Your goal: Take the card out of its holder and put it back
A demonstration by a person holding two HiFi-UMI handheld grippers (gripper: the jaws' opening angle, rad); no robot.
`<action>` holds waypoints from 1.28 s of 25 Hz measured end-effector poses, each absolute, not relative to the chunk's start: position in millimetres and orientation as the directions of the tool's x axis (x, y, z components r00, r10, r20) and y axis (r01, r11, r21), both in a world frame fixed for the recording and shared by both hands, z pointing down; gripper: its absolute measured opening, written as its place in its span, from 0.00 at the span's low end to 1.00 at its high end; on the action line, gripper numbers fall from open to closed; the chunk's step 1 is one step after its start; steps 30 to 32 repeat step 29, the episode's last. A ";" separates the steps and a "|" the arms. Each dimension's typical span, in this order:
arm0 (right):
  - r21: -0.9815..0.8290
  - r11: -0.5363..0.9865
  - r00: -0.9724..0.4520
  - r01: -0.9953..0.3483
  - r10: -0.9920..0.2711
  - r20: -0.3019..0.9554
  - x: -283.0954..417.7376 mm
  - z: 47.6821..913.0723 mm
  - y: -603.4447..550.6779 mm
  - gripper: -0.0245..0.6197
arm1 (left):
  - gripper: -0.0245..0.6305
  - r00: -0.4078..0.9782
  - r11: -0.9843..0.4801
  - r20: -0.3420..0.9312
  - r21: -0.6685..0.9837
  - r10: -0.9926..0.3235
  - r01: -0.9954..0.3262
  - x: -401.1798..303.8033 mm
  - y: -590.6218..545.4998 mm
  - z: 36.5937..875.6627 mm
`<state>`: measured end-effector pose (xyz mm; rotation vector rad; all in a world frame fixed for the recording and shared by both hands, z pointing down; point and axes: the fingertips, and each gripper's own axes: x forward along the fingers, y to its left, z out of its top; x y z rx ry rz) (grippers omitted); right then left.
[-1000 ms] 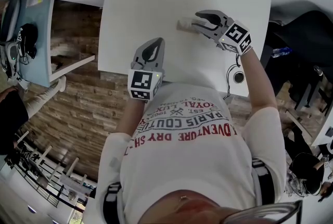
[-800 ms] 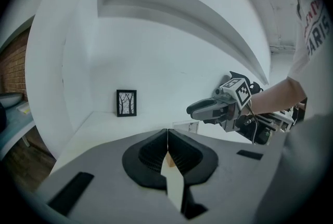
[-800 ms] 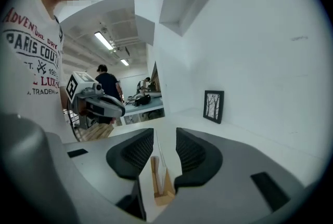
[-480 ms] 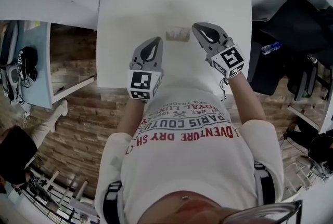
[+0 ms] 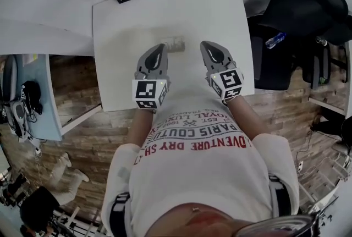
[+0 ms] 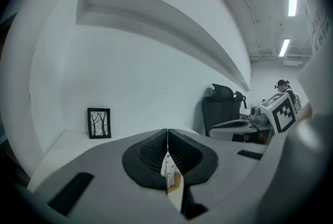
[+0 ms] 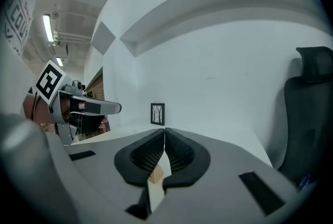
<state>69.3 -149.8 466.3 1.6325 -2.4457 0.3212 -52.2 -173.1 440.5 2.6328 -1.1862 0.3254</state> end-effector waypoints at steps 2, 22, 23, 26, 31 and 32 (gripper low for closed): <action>-0.081 0.357 -0.365 -0.931 -0.884 0.293 72.7 470.8 -147.1 0.08 | 0.07 0.655 -0.653 0.299 0.120 -0.694 -0.748 -48.2 -171.3 441.6; -0.110 0.400 -0.414 -0.910 -0.857 0.306 57.8 475.9 -151.5 0.08 | 0.07 0.627 -0.629 0.322 0.114 -0.709 -0.769 -55.5 -171.0 446.7; -0.111 0.401 -0.416 -0.909 -0.856 0.307 57.3 476.3 -151.6 0.08 | 0.07 0.626 -0.627 0.323 0.115 -0.710 -0.770 -55.7 -170.7 447.3; -0.114 0.407 -0.421 -0.906 -0.852 0.311 55.8 477.8 -151.6 0.08 | 0.07 0.626 -0.627 0.323 0.116 -0.710 -0.771 -55.5 -170.7 448.4; -0.114 0.409 -0.423 -0.906 -0.849 0.317 55.4 480.2 -152.1 0.08 | 0.07 0.628 -0.629 0.324 0.117 -0.707 -0.768 -54.3 -171.7 449.7; -0.114 0.409 -0.423 -0.906 -0.849 0.317 55.4 480.2 -152.1 0.08 | 0.07 0.628 -0.629 0.324 0.117 -0.707 -0.768 -54.3 -171.7 449.7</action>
